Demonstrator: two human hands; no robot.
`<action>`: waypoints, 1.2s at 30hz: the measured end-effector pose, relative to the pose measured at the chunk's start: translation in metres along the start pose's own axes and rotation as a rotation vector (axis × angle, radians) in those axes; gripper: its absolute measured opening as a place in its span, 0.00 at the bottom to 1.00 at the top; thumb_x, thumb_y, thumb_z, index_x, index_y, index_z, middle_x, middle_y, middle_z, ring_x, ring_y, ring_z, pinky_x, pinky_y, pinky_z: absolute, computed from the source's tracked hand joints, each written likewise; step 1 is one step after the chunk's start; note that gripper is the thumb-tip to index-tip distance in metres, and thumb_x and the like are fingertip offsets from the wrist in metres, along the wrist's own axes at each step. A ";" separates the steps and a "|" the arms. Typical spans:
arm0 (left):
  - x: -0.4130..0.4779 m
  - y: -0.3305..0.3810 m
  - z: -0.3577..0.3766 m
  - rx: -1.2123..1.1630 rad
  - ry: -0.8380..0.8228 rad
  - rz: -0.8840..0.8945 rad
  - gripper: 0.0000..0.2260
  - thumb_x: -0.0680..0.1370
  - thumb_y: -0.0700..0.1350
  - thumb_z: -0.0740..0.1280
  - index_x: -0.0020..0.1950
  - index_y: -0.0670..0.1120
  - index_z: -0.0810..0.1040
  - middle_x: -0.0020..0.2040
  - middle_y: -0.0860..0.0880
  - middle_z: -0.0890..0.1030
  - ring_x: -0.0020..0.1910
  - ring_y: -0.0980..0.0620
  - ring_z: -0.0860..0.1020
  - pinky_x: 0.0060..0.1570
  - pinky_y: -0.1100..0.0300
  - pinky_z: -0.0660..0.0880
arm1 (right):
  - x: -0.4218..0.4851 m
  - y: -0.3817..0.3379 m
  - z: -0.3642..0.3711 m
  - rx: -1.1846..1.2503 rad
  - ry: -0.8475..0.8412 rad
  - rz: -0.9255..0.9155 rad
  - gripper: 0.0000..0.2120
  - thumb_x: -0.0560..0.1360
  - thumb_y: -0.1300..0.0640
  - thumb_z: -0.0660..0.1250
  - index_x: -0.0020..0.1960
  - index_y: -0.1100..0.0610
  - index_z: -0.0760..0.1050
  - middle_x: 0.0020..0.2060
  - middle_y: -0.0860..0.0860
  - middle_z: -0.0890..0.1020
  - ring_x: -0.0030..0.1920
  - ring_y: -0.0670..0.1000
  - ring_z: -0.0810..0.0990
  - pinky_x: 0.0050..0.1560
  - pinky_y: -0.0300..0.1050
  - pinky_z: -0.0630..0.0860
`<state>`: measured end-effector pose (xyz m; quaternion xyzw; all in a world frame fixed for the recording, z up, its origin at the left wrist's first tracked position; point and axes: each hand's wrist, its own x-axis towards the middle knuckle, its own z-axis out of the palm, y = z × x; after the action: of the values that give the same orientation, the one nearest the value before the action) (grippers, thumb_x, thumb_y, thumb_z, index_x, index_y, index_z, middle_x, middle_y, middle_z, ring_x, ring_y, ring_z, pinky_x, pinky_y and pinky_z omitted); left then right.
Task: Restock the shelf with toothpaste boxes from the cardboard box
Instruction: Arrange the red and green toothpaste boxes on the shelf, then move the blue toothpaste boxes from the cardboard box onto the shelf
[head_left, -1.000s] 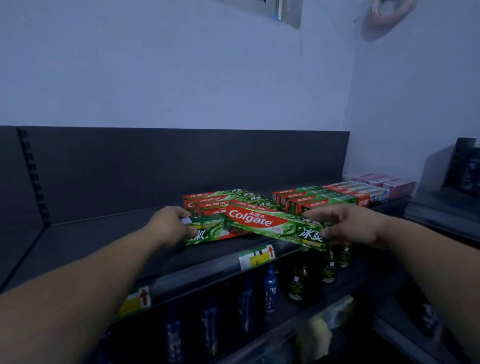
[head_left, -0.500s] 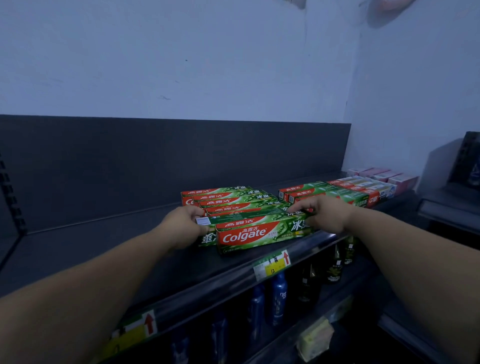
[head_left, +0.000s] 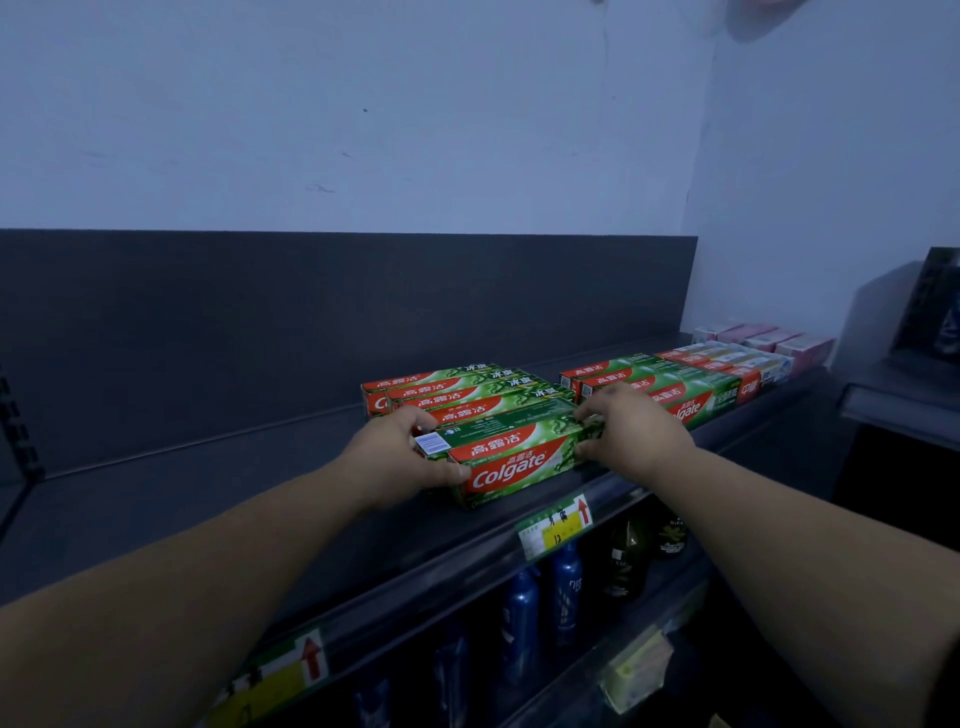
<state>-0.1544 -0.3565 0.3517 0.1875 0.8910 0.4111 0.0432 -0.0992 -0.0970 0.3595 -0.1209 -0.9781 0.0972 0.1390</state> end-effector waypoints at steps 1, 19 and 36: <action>0.001 0.000 0.002 0.021 0.007 0.002 0.30 0.65 0.53 0.79 0.62 0.50 0.72 0.49 0.52 0.75 0.50 0.52 0.77 0.48 0.60 0.75 | -0.001 0.000 0.001 -0.007 0.022 0.012 0.22 0.72 0.48 0.73 0.65 0.47 0.75 0.68 0.51 0.69 0.61 0.55 0.74 0.55 0.50 0.76; -0.029 0.082 0.093 0.388 0.159 0.415 0.37 0.69 0.65 0.70 0.73 0.51 0.63 0.68 0.51 0.64 0.68 0.50 0.63 0.66 0.54 0.64 | -0.082 0.078 -0.007 0.095 0.145 0.190 0.28 0.72 0.41 0.71 0.69 0.46 0.70 0.67 0.48 0.69 0.65 0.53 0.71 0.58 0.49 0.74; -0.078 0.164 0.335 0.467 -0.008 0.546 0.42 0.72 0.66 0.66 0.77 0.46 0.57 0.77 0.46 0.59 0.75 0.47 0.57 0.74 0.51 0.57 | -0.230 0.276 0.004 0.093 0.123 0.354 0.45 0.70 0.34 0.68 0.79 0.52 0.55 0.77 0.50 0.61 0.76 0.51 0.58 0.76 0.47 0.56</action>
<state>0.0444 -0.0486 0.2477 0.4251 0.8779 0.1919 -0.1087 0.1717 0.1041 0.2370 -0.2902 -0.9256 0.1576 0.1847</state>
